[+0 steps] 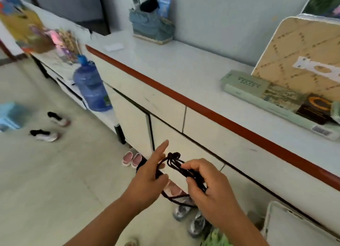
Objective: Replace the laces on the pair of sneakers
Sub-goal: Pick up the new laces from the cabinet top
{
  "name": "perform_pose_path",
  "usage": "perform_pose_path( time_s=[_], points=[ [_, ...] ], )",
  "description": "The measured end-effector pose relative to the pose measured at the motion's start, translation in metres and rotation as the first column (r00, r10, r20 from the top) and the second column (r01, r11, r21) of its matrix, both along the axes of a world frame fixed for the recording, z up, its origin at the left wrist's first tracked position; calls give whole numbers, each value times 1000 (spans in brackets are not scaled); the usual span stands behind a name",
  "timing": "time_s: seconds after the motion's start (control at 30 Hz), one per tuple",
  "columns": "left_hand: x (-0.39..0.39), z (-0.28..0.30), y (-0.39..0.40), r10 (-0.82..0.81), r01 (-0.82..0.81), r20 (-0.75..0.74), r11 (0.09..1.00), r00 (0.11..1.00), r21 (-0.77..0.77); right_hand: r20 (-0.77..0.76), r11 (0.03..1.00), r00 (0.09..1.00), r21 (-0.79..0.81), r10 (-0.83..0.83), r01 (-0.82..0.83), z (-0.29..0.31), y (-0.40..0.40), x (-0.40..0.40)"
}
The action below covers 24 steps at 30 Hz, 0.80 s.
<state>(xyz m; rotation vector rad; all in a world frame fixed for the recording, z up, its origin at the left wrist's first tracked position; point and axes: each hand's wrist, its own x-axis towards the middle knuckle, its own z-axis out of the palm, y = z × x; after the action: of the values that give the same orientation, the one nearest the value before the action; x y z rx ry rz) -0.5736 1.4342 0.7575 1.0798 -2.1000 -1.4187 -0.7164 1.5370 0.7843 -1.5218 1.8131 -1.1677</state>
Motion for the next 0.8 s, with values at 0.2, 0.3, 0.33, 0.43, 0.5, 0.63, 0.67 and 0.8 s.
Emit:
perform_pose_path(
  time_s=[0.2,0.3,0.33,0.43,0.5,0.63,0.67,0.8],
  points=[
    [112,-9,-38,231,-221,-48,963,972,151,-6,979,979,3,205,-204,-19,-72,89],
    [172,-14,-63,347,-318,-77,913,935,256,0,959,960,47,281,-281,-30,-115,148],
    [198,-18,-74,385,-345,-83,889,919,302,0,949,951,57,311,-310,-35,-133,174],
    [272,-32,-109,531,-454,-94,792,842,408,-14,924,927,97,374,-371,-50,-179,247],
    [319,-40,-132,618,-548,-88,746,781,380,-21,915,921,127,389,-383,-60,-207,288],
    [403,-52,-174,675,-653,-35,725,737,219,-50,939,949,171,310,-298,-76,-261,351],
    [422,-54,-184,686,-675,-15,719,727,166,-68,941,950,174,305,-290,-80,-275,365],
    [476,-62,-216,741,-743,83,669,666,-18,-105,931,942,223,318,-289,-92,-322,404]
  ],
)
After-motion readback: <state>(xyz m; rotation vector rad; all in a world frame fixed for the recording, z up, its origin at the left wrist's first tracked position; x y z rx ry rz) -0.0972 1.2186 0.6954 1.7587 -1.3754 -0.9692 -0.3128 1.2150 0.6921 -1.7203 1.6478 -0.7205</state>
